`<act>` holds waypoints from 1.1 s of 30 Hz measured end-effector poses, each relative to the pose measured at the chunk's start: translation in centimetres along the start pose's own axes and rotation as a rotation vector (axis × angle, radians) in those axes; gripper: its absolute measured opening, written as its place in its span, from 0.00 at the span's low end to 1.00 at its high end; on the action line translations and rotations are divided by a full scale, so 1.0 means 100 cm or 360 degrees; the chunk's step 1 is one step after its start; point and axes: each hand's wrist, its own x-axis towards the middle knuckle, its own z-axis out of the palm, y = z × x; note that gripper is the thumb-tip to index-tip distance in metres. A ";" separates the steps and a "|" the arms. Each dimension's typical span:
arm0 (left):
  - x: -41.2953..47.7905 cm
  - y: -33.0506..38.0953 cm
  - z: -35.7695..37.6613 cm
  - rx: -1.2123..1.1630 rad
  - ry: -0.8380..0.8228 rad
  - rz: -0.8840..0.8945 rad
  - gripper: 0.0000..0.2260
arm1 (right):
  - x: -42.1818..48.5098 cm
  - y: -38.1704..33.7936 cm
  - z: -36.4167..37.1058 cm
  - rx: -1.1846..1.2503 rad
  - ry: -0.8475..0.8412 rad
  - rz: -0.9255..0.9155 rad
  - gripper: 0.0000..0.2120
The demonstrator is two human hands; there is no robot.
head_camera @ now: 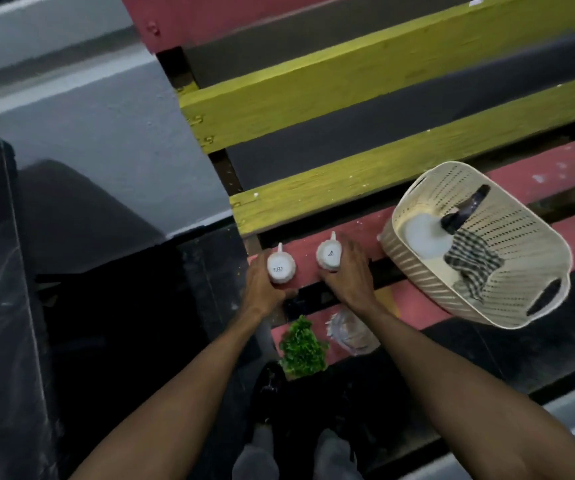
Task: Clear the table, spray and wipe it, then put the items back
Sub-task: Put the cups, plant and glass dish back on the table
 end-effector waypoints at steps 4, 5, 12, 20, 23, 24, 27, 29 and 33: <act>0.005 -0.016 0.016 -0.0023 0.0208 0.0025 0.37 | 0.009 0.002 0.021 0.0013 0.0175 -0.0001 0.38; 0.004 -0.016 0.017 -0.0047 0.0260 0.0070 0.35 | 0.009 0.003 0.023 0.0019 0.0214 -0.0012 0.37; -0.040 0.013 -0.028 -0.0178 0.0537 0.0185 0.23 | -0.016 -0.029 -0.018 0.0152 0.0267 -0.0038 0.28; -0.177 0.075 -0.178 -0.0319 0.0802 0.0039 0.26 | -0.120 -0.155 -0.105 0.0246 0.0275 -0.0403 0.24; -0.230 0.077 -0.246 -0.0363 0.0978 0.0094 0.26 | -0.164 -0.217 -0.107 0.0324 0.0313 -0.0533 0.23; -0.245 0.070 -0.268 -0.0368 0.1022 0.0105 0.26 | -0.177 -0.238 -0.102 0.0359 0.0312 -0.0544 0.23; -0.286 0.028 -0.334 -0.0417 0.1156 0.0106 0.27 | -0.211 -0.301 -0.067 0.0379 0.0286 -0.0616 0.25; -0.309 -0.011 -0.382 -0.0472 0.1241 0.0082 0.27 | -0.233 -0.346 -0.031 0.0415 0.0254 -0.0675 0.24; -0.340 -0.105 -0.483 -0.0530 0.1317 0.0084 0.25 | -0.277 -0.438 0.058 0.0345 0.0271 -0.0742 0.20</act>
